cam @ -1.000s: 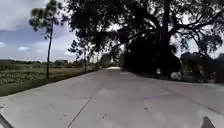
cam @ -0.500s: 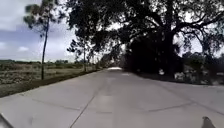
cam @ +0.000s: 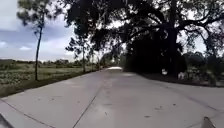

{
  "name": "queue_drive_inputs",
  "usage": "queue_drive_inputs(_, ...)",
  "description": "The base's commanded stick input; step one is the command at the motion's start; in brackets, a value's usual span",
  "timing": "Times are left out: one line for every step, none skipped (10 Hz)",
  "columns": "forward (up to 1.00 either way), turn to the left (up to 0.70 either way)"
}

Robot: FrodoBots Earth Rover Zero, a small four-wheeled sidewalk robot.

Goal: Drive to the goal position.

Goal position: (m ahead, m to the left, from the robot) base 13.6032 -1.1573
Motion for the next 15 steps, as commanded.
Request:
queue_drive_inputs(0.85, 0.00)
queue_drive_inputs(0.85, 0.00)
queue_drive_inputs(0.85, 0.00)
queue_drive_inputs(0.85, 0.00)
queue_drive_inputs(0.85, 0.00)
queue_drive_inputs(0.85, 0.00)
queue_drive_inputs(0.85, 0.00)
queue_drive_inputs(0.85, 0.00)
queue_drive_inputs(0.85, 0.00)
queue_drive_inputs(0.85, 0.00)
queue_drive_inputs(0.85, 0.00)
queue_drive_inputs(0.85, 0.00)
queue_drive_inputs(0.85, 0.00)
queue_drive_inputs(0.85, 0.00)
queue_drive_inputs(0.85, 0.00)
